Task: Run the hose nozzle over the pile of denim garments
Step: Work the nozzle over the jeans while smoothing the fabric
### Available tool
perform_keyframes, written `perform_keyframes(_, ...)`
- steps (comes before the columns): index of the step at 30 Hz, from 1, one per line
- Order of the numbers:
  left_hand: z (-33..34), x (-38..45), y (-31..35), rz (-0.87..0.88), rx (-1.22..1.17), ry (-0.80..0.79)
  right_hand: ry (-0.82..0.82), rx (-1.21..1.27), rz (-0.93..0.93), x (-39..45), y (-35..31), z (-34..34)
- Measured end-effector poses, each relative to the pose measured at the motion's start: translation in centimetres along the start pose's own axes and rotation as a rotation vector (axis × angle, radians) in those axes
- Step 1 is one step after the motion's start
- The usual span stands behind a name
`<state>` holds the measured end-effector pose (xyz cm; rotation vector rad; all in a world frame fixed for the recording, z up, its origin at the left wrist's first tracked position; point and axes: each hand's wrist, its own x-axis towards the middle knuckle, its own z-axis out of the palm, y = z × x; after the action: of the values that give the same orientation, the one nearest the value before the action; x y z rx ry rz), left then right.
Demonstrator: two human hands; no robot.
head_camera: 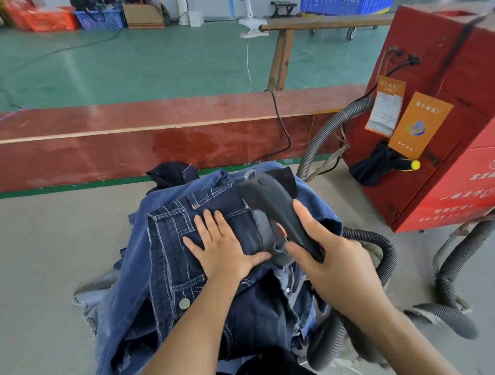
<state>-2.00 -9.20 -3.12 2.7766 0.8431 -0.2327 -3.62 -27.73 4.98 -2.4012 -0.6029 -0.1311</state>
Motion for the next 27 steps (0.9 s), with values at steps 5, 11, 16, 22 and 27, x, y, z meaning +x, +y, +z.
perform_keyframes(5,0.0,0.0,0.1,-0.009,0.008,-0.010,-0.154,-0.094,0.115,-4.1,1.5,1.0)
perform_keyframes(11,-0.2,-0.1,0.2,-0.015,0.032,-0.014,-0.151,-0.113,0.103,-1.4,0.4,2.9)
perform_keyframes(16,-2.1,-0.7,0.5,0.029,0.219,0.038,-0.119,0.001,0.071,1.9,-0.2,1.4)
perform_keyframes(22,-3.9,-1.6,1.1,0.131,0.387,0.019,0.012,0.077,0.130,-2.0,0.1,-2.2)
perform_keyframes(27,-5.0,-2.2,0.9,0.084,0.185,-0.047,0.031,0.112,0.177,-4.4,0.7,-3.4)
